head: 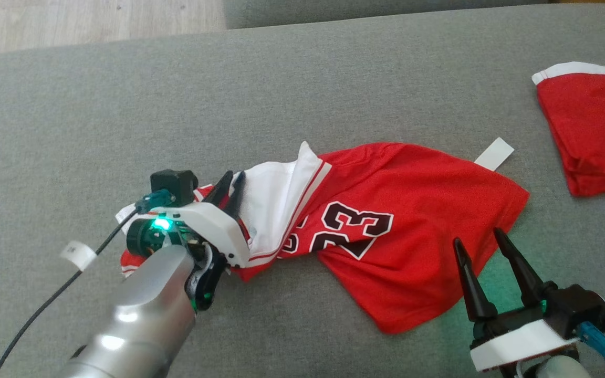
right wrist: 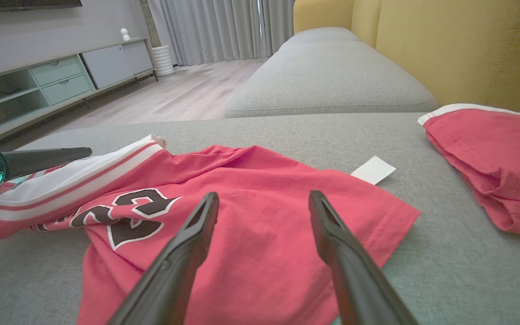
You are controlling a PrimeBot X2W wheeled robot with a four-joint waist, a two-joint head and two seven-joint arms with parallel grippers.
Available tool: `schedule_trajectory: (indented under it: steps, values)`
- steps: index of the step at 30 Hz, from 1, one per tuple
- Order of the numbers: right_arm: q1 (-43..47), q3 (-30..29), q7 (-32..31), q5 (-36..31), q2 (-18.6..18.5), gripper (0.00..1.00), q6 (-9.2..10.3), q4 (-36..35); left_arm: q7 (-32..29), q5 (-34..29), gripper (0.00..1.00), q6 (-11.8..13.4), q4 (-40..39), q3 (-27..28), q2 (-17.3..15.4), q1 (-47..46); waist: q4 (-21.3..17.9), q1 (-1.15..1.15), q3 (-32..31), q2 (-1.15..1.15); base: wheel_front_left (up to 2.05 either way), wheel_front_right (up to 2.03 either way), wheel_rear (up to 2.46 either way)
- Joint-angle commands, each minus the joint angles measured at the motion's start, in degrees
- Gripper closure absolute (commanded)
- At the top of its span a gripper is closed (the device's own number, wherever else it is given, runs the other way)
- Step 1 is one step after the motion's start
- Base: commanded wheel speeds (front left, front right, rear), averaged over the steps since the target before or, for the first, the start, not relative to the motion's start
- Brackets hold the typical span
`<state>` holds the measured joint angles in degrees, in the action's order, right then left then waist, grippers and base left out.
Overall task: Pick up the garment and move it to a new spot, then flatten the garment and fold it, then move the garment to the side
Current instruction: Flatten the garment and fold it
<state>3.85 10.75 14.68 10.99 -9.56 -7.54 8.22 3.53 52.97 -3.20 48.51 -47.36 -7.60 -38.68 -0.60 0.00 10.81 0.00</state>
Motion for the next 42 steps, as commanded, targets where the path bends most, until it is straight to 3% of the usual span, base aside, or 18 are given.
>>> schedule_trajectory:
  steps: [1,2,6,10,18,20,22,23,24,27,33,42]
  values:
    - [-1.76,1.22,0.32,-0.42,-0.93,0.0,0.05,-1.38,0.82,-0.14,0.86,-0.33,-0.39,1.63,-0.74,-2.84,-0.17,0.0,0.01,0.0,0.0,0.0,0.0]
    - [-1.73,1.22,0.32,-0.43,-0.9,0.0,0.05,-1.38,0.97,-0.13,1.0,-0.54,0.2,1.57,-0.58,-3.02,-0.26,0.0,-0.01,0.0,0.0,0.0,0.0]
    - [-1.6,1.09,0.32,-0.52,-0.77,0.0,0.05,-1.39,1.05,-0.11,1.0,-1.34,2.18,1.21,-0.19,-3.83,-0.45,0.0,-0.02,0.0,0.0,0.0,0.0]
    - [-1.4,0.72,0.32,-0.59,-0.58,0.0,0.05,-1.34,5.08,-2.08,1.0,-1.93,1.67,0.23,0.03,-5.03,-0.38,0.0,-0.23,0.0,0.0,0.0,0.0]
    - [-0.44,0.04,0.32,-0.66,-0.03,0.0,0.05,-1.25,8.93,-6.02,1.0,-1.9,-6.36,-4.07,2.02,-2.64,0.32,0.0,-1.32,0.0,0.0,0.0,0.0]
    - [-0.42,0.09,0.32,-0.7,0.22,0.0,0.05,-1.27,9.08,-7.37,1.0,1.32,-7.19,-4.35,1.08,-1.9,0.44,0.0,-1.28,0.0,0.0,0.0,0.0]
    - [-0.5,0.09,0.32,-0.71,0.4,0.0,0.05,-1.26,9.35,-8.73,1.0,6.64,-6.49,-3.51,-0.5,-1.6,0.57,0.0,-1.16,0.0,0.0,0.0,0.0]
    - [-0.57,0.16,0.32,-0.72,0.46,0.0,0.05,-1.23,8.75,-8.83,0.17,8.35,-6.05,-3.22,-1.13,-1.35,0.58,0.0,-1.07,0.0,0.0,0.0,0.0]
    - [-0.63,0.18,0.32,-0.72,0.49,0.0,0.05,-1.21,8.38,-8.6,0.0,9.62,-5.9,-2.65,-1.65,-1.27,0.62,0.0,-0.99,0.0,0.0,0.0,0.0]
    - [-0.73,0.15,0.32,-0.62,0.43,0.0,0.05,-1.15,5.15,-7.07,0.0,10.67,-5.52,-1.69,-2.94,-1.09,0.71,0.0,-0.83,0.0,0.0,0.0,0.0]
    - [-1.08,0.64,0.32,-0.43,0.23,0.0,0.05,-0.81,-1.64,-3.21,0.0,7.33,-5.08,-1.12,-3.78,-0.88,0.48,0.0,-0.54,0.0,0.0,0.0,0.0]
    - [-1.51,0.5,0.32,-0.28,-0.41,0.0,0.05,-0.78,-6.21,-2.24,0.02,5.09,-3.72,-2.41,-3.92,-1.77,-0.23,0.0,-0.41,0.0,0.0,0.0,0.0]
